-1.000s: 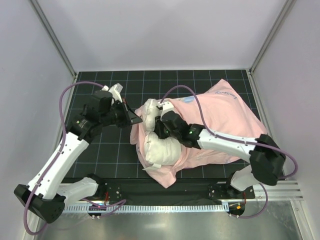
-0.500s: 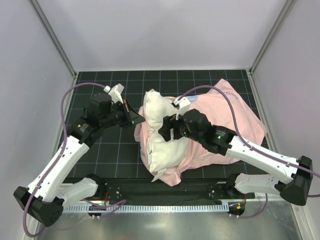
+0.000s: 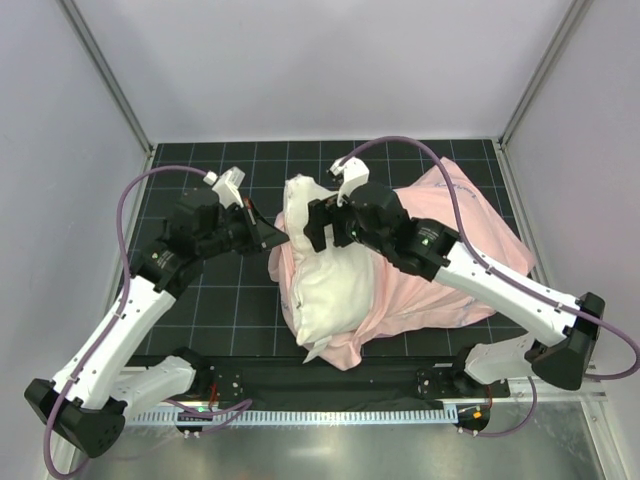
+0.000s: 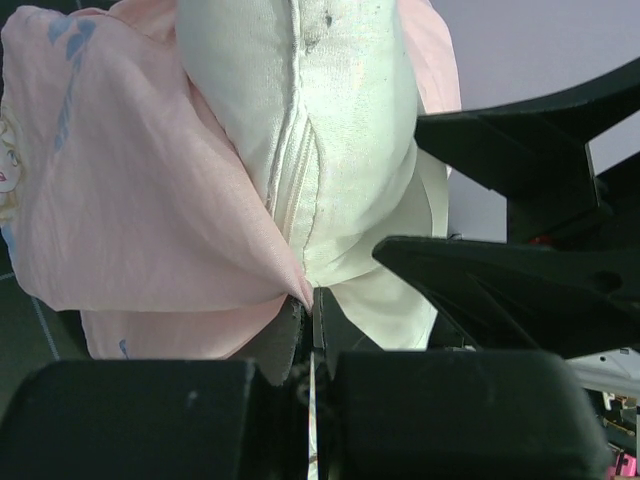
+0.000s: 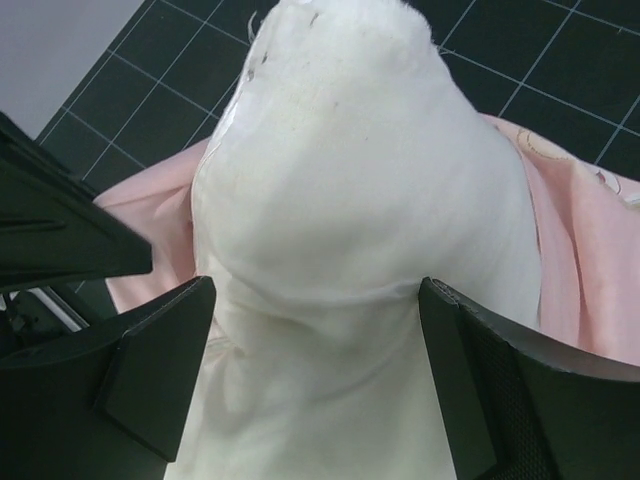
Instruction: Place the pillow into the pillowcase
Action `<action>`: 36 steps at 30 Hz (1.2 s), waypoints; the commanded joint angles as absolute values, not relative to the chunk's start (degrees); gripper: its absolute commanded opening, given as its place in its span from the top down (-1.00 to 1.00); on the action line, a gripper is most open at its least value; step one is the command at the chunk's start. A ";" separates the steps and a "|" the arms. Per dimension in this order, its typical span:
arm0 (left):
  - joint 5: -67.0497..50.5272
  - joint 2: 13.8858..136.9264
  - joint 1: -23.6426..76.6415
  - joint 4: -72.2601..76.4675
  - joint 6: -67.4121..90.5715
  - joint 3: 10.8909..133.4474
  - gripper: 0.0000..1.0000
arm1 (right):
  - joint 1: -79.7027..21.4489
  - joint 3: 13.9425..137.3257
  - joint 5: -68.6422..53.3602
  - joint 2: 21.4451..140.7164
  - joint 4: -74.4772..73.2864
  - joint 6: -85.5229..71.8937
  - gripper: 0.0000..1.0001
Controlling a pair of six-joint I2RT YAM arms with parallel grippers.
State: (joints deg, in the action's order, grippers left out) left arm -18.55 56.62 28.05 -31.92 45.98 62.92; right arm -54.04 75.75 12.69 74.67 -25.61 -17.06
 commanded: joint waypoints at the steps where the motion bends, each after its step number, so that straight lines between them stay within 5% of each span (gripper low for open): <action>1: -19.77 54.76 27.86 -26.28 45.35 63.28 0.99 | -52.12 80.41 13.54 76.98 -24.70 -15.82 -0.80; 15: -18.28 53.35 27.95 -27.60 44.30 63.11 0.99 | -48.87 87.72 10.99 91.93 -22.86 -15.38 -0.77; 18: -17.23 53.17 27.86 -29.08 43.69 63.45 1.00 | -48.95 85.35 9.94 90.62 -22.85 -15.56 0.05; 19: -16.53 53.17 27.86 -29.09 43.33 63.72 0.99 | -48.96 85.34 9.32 89.66 -22.85 -15.56 0.05; 22: -13.38 53.17 27.77 -31.20 42.02 65.39 1.00 | -49.13 80.17 4.16 84.48 -21.71 -14.68 0.72; 25: -10.91 53.87 27.77 -33.31 40.96 67.84 1.00 | -50.27 71.65 -2.51 77.36 -20.22 -13.62 0.91; 36: -7.47 62.65 27.77 -36.30 34.99 79.18 1.00 | -58.62 49.22 -13.98 73.20 -12.05 -18.10 0.92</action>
